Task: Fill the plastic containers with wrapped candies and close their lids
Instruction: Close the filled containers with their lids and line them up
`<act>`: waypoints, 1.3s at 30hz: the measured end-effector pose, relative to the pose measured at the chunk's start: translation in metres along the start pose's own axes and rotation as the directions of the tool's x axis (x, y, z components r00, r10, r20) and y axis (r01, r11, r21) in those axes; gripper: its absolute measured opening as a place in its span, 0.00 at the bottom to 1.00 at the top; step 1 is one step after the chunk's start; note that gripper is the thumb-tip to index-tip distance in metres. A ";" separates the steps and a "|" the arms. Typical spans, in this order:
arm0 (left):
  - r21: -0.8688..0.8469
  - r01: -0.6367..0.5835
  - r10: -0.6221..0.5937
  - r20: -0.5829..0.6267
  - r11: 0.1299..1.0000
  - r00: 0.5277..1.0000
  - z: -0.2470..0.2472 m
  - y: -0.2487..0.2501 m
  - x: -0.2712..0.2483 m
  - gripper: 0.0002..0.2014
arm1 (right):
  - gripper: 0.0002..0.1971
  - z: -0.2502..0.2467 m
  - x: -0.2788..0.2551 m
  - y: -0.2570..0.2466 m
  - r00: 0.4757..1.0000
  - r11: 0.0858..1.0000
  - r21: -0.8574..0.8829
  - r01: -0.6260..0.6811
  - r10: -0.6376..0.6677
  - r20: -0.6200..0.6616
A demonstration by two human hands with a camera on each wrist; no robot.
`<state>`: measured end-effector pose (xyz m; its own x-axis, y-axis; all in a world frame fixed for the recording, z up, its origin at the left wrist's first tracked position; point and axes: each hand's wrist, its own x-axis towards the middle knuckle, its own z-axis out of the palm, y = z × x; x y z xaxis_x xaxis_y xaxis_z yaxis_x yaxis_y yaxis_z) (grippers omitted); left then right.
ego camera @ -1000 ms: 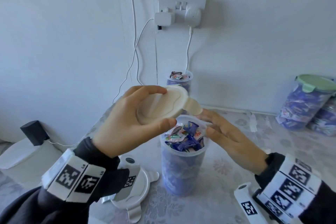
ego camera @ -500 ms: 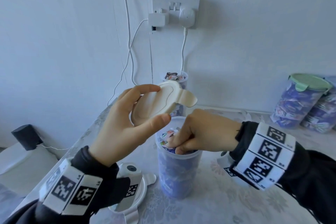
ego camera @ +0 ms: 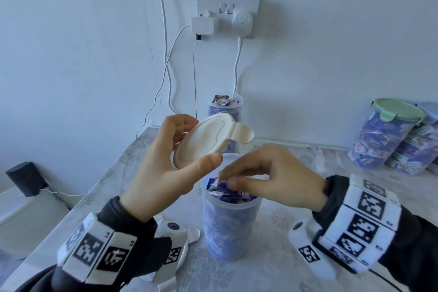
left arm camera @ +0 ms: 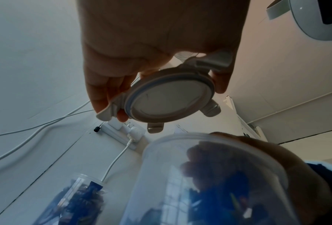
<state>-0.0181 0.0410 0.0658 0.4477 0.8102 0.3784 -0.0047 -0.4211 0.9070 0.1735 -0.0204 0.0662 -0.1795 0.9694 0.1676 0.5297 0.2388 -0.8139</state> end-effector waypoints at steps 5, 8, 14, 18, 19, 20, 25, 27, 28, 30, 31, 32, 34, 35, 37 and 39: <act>0.014 0.006 -0.007 0.063 1.000 0.998 0.004 -0.002 0.001 0.35 | 0.12 -0.016 -0.020 0.012 0.933 0.996 0.068 0.058 -0.030 -0.359; 0.150 -0.030 0.006 0.157 0.988 0.988 0.011 -0.003 0.001 0.39 | 0.10 -0.027 -0.025 0.018 0.869 0.990 0.127 0.059 0.012 -0.495; 0.325 -0.145 0.027 0.343 0.935 0.939 0.020 -0.015 0.000 0.47 | 0.14 -0.029 -0.025 0.017 0.919 0.998 0.010 0.058 -0.049 -0.390; 0.275 -0.174 0.102 0.256 0.946 0.961 0.021 -0.026 -0.012 0.53 | 0.29 -0.026 -0.019 0.009 0.990 0.976 -0.175 0.129 -0.136 -0.028; 0.247 -0.156 0.102 0.219 0.956 0.970 0.023 -0.031 -0.019 0.55 | 0.32 -0.025 -0.017 0.008 0.990 0.968 -0.212 0.138 -0.130 0.052; 0.210 -0.131 0.093 0.183 0.969 0.979 0.025 -0.036 -0.025 0.57 | 0.34 -0.025 -0.014 0.007 0.986 0.959 -0.245 0.141 -0.114 0.118; -0.006 -0.002 0.002 0.002 1.000 1.000 0.044 -0.059 -0.057 0.58 | 0.37 -0.020 -0.002 0.004 0.981 0.955 -0.273 0.118 -0.070 0.180; -0.099 0.020 -0.028 -0.080 0.995 0.996 0.052 -0.062 -0.065 0.52 | 0.35 -0.017 -0.002 0.005 0.985 0.949 -0.288 0.127 -0.086 0.152; -0.130 0.014 -0.028 -0.110 0.991 0.994 0.055 -0.064 -0.068 0.49 | 0.34 -0.016 -0.002 0.005 0.985 0.948 -0.290 0.131 -0.093 0.143; -0.162 0.011 -0.033 -0.137 0.987 0.990 0.059 -0.066 -0.070 0.40 | 0.33 -0.013 -0.004 0.006 0.989 0.946 -0.300 0.121 -0.090 0.117; -0.166 0.022 -0.046 -0.145 0.986 0.988 0.058 -0.066 -0.070 0.37 | 0.33 -0.012 -0.005 0.005 0.991 0.943 -0.313 0.113 -0.085 0.101; -0.164 0.030 -0.054 -0.146 0.986 0.988 0.057 -0.067 -0.070 0.35 | 0.33 -0.011 -0.007 0.005 0.994 0.939 -0.330 0.097 -0.074 0.082; -0.163 0.033 -0.055 -0.132 0.986 0.990 0.054 -0.069 -0.069 0.37 | 0.33 -0.011 -0.010 0.002 0.999 0.924 -0.379 0.047 -0.038 0.032; -0.165 0.036 -0.055 -0.113 0.986 0.992 0.053 -0.070 -0.069 0.37 | 0.34 -0.010 -0.012 0.000 1.000 0.913 -0.407 0.023 -0.022 0.007; -0.147 0.058 -0.068 -0.064 0.987 0.996 0.050 -0.071 -0.070 0.39 | 0.36 -0.008 -0.016 -0.006 1.000 0.875 -0.484 0.007 -0.012 -0.008; -0.122 0.084 -0.089 -0.034 0.989 0.995 0.050 -0.072 -0.071 0.42 | 0.36 -0.010 -0.017 -0.014 1.000 0.841 -0.541 0.003 0.014 0.027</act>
<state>-0.0044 -0.0062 -0.0357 0.4152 0.8581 0.3021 -0.0755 -0.2984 0.9514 0.1775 -0.0396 0.0800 -0.1942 0.9707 0.1414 0.8936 0.2345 -0.3828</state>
